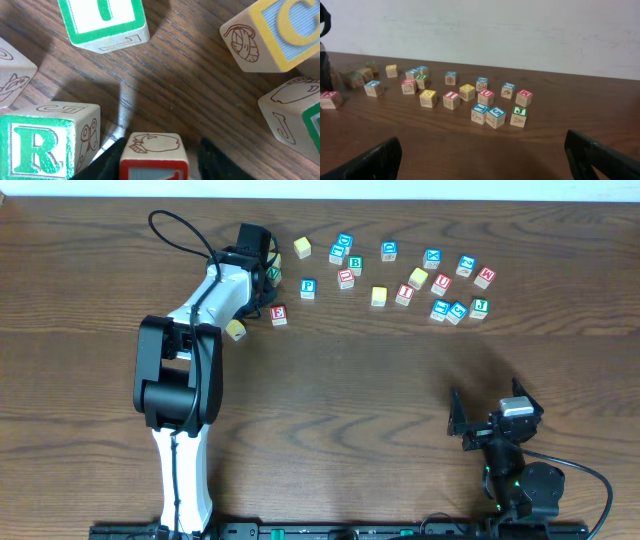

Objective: Spell out AI2
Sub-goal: 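Lower the left gripper and grasp the red A block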

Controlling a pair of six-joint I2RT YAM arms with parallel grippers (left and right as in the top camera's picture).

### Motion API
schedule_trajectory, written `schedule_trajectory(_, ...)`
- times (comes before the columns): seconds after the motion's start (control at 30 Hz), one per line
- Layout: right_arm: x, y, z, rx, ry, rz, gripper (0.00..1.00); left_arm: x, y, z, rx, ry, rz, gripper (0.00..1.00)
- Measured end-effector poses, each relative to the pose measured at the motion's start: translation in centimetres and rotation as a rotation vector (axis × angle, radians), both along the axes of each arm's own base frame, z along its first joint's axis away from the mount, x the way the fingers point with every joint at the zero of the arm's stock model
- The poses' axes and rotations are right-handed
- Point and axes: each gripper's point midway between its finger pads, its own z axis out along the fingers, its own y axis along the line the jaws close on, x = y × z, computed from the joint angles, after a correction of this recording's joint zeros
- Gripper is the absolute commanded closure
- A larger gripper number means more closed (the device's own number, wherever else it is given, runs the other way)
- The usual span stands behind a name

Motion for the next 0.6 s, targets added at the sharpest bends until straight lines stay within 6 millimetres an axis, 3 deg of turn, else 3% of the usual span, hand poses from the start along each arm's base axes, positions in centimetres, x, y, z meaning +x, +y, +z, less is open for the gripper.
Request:
schedule_trajectory(0.23,0.0,0.0,0.0,0.0,0.0,0.0,0.01,0.0,0.0,0.0,0.001,0.001,-0.005,0.69)
schedule_trajectory(0.43,0.0,0.0,0.0,0.0,0.0,0.0,0.01,-0.6,0.1,0.1,0.018,0.027,-0.042,0.7)
schedule_trajectory(0.6,0.0,0.0,0.0,0.0,0.0,0.0,0.01,-0.8,-0.2,2.5,0.026,0.016,-0.127,0.73)
